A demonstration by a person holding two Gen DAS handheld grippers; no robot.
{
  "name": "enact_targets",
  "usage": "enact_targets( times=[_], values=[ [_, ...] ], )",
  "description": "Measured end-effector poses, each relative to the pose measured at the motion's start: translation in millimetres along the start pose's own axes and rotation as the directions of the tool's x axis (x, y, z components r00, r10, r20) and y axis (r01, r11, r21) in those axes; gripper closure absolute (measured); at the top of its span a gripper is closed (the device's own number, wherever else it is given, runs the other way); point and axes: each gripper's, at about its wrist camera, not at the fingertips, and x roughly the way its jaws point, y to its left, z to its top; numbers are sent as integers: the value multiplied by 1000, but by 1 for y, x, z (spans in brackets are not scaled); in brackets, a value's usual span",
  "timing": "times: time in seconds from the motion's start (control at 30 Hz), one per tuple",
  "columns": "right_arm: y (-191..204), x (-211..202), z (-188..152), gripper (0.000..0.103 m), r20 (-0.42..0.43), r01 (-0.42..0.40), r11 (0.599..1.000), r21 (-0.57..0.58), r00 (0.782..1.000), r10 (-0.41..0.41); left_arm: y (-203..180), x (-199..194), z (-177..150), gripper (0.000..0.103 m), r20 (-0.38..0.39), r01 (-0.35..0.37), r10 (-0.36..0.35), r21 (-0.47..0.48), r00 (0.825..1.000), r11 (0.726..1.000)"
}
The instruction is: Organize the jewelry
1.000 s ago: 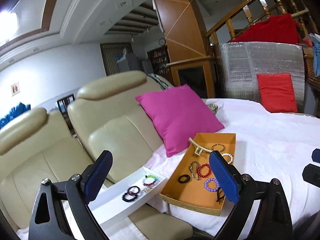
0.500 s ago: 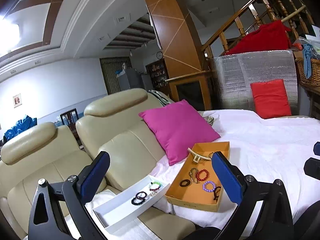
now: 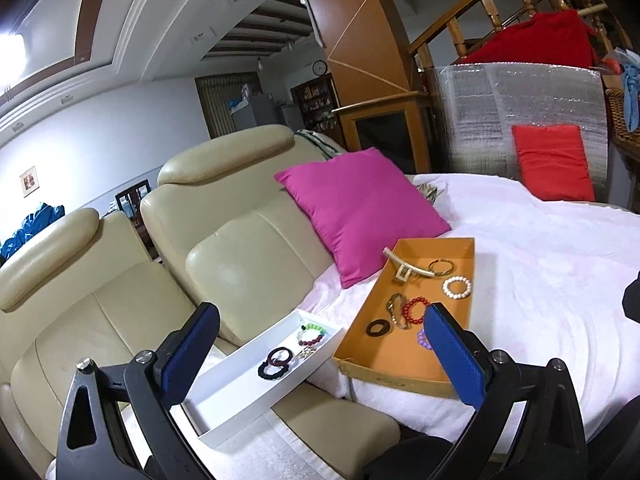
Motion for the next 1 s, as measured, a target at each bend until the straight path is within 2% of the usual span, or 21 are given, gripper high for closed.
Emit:
enact_targets(
  times=[0.37,1.0],
  values=[
    [17,31,-2,38,-50,20,1000,-9,999,-21,15,14,-8,2,-8,-11,11,-6,1000,1000],
    [35,35,-2,38,-54,23,998,-62,998,-26,35,8,-6,2,9,-17,18,-54,1000,998]
  ],
)
